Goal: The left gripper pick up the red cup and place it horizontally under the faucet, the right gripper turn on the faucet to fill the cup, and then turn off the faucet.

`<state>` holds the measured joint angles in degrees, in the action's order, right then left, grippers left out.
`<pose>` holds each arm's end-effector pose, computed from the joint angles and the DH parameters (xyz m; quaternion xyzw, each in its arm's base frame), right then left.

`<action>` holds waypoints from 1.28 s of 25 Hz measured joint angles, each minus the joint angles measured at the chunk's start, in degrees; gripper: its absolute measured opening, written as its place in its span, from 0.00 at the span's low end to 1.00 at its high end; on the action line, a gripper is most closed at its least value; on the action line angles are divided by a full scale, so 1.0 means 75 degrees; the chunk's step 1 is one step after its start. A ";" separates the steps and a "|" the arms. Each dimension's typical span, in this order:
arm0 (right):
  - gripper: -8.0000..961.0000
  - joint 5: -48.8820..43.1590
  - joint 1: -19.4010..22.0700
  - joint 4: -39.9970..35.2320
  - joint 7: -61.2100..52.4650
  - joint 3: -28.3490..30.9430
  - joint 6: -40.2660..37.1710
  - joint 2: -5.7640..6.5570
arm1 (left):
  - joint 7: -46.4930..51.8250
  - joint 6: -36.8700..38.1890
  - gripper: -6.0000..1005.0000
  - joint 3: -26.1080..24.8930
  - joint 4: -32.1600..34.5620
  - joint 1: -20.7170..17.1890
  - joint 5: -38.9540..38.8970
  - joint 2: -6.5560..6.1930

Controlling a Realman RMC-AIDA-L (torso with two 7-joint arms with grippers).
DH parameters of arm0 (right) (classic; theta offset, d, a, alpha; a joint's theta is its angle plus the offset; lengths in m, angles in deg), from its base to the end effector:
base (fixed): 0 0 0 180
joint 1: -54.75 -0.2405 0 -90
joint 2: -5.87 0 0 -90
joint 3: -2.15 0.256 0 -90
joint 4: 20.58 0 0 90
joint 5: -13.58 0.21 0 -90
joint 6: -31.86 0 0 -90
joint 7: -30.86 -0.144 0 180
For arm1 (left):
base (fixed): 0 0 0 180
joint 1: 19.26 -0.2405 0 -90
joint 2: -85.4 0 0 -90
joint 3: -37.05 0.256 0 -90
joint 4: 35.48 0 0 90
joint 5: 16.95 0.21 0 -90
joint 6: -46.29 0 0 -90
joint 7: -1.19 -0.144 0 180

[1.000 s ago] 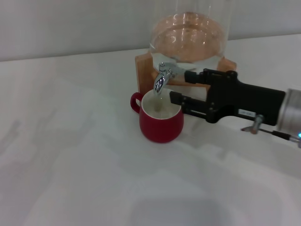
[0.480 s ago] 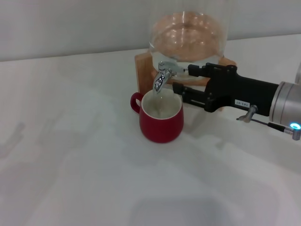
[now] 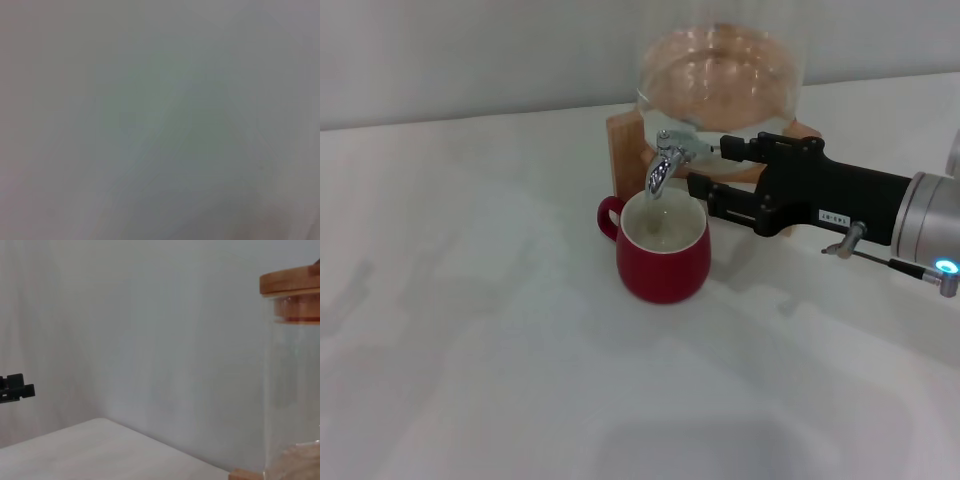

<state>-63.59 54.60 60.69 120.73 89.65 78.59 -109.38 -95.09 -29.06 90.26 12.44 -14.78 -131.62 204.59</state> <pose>0.2030 0.3044 0.0166 -0.8875 0.1873 0.2746 0.3192 -0.3245 0.2797 0.0836 -0.7321 -0.3460 -0.4472 0.3798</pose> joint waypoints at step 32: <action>0.66 0.0007 -0.0204 -0.0047 0.0043 -0.0218 0.0483 0.0015 | -0.0030 -0.0082 0.88 -0.0009 0.0025 -0.0094 0.0070 0.0000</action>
<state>-63.53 53.07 60.34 121.05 88.02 82.21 -109.27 -95.31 -29.68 90.19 12.63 -15.48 -131.09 204.58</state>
